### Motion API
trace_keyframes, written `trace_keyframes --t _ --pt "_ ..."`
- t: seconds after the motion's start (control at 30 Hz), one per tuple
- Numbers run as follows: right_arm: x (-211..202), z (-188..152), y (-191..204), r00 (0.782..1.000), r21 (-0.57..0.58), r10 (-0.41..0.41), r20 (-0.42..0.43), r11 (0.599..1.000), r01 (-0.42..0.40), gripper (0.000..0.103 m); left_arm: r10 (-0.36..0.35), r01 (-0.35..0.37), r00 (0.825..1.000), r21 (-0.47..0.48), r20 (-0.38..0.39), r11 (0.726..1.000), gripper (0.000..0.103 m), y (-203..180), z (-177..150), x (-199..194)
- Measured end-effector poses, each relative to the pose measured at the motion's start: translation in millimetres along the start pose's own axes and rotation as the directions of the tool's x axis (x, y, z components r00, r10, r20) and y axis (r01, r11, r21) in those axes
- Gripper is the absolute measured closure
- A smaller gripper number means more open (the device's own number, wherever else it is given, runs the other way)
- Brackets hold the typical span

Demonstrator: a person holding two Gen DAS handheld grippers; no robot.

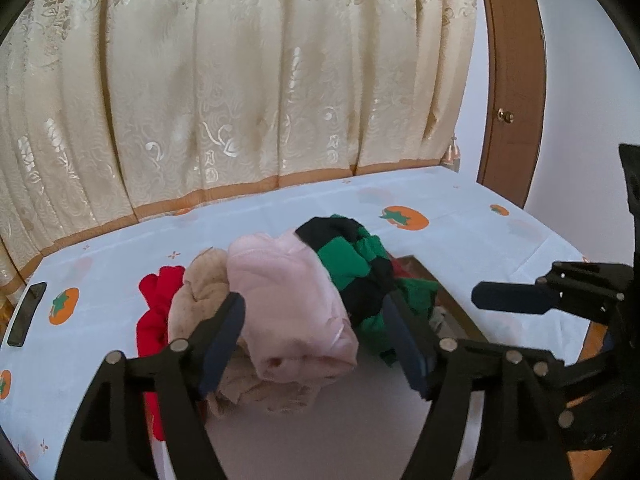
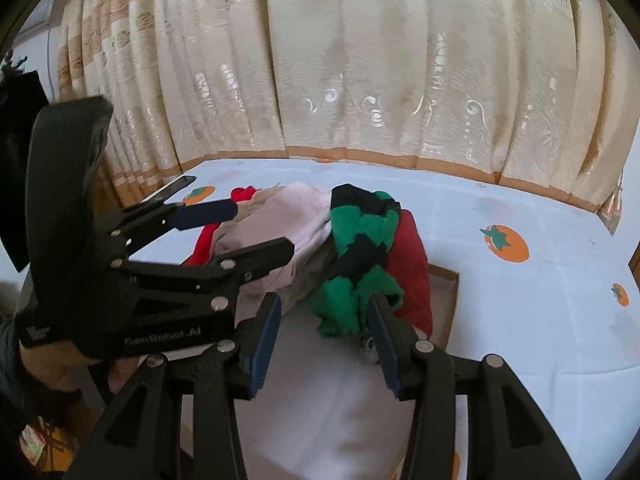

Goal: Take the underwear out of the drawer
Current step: 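Raise both open tools away from the garments in the tray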

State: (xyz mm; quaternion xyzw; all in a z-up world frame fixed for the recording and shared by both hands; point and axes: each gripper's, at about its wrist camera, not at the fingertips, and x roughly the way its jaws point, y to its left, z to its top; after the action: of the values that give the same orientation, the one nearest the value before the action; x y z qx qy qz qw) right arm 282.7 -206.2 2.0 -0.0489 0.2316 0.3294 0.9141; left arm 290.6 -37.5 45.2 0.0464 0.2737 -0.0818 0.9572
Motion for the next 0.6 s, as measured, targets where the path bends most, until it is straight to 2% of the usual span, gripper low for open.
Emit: trace_keyframes --t 0.43,0.6 --pt "-33.9 -23.9 8.5 0.999 -0.015 0.024 0.022 1.000 -0.023 0.054 -0.044 0.044 0.999 0.025 0.004 0.999 0.030 -7.6 -25.3 -40.8" --pt "-43.5 -41.3 17.1 0.999 -0.038 0.050 0.014 0.998 -0.049 0.053 -0.040 0.040 0.999 0.085 0.007 0.996 0.030 -15.7 -44.6 -60.6"
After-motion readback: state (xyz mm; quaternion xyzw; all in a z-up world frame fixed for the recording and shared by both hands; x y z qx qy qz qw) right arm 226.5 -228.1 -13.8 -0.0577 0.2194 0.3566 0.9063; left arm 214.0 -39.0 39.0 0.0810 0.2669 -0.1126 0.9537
